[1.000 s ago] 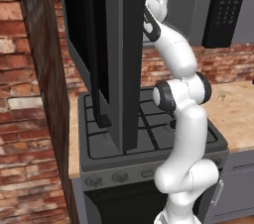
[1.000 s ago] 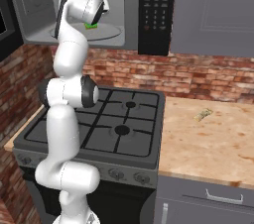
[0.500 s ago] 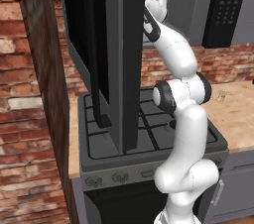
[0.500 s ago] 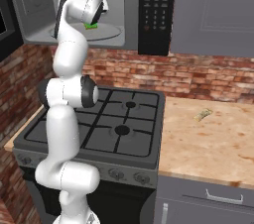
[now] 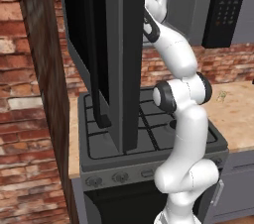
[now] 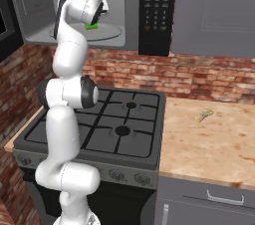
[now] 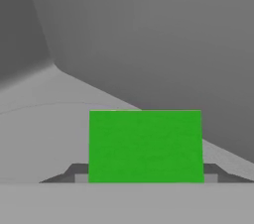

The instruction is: Place the sponge inside the microwave to prepare for sanitizing.

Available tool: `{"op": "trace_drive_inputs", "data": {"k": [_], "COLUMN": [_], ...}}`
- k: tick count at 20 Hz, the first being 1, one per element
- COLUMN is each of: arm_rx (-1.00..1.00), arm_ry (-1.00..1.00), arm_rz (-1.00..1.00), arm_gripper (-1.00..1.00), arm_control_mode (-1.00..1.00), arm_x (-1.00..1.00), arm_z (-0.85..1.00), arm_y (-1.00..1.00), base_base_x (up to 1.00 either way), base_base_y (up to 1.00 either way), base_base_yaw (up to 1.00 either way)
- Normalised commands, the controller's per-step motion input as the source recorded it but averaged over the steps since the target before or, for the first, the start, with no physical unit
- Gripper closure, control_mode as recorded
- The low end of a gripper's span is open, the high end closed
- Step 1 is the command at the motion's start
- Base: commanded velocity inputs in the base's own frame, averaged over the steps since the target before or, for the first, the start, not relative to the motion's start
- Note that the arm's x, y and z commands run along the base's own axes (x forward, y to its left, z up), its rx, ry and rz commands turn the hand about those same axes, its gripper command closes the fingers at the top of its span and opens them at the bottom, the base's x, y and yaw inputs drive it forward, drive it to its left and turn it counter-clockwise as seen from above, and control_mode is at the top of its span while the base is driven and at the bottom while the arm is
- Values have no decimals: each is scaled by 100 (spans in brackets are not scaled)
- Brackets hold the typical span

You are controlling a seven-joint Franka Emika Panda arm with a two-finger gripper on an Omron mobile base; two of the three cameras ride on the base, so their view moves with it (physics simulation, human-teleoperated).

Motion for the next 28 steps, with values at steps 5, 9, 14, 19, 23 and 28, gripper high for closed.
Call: {"op": "trace_drive_inputs", "data": {"k": [5, 9, 14, 19, 23, 28], "arm_rx": [0, 0, 0, 0, 0, 0], "arm_ry": [0, 0, 0, 0, 0, 2], "arm_rz": [-6, -8, -9, -8, -6, -6], "arm_gripper": [100, 100, 100, 100, 100, 100], "arm_control_mode": [-100, -100, -100, -100, -100, -100], "arm_x": [0, -5, -10, -11, -14, -18], "arm_z": [-25, -24, -39, -34, -20, -31], "arm_y": [0, -1, 0, -4, -4, -3], "base_base_x": [0, 0, 0, 0, 0, 0], "base_base_y": [0, 0, 0, 0, 0, 0], "base_base_yaw": [0, 0, 0, 0, 0, 0]}}
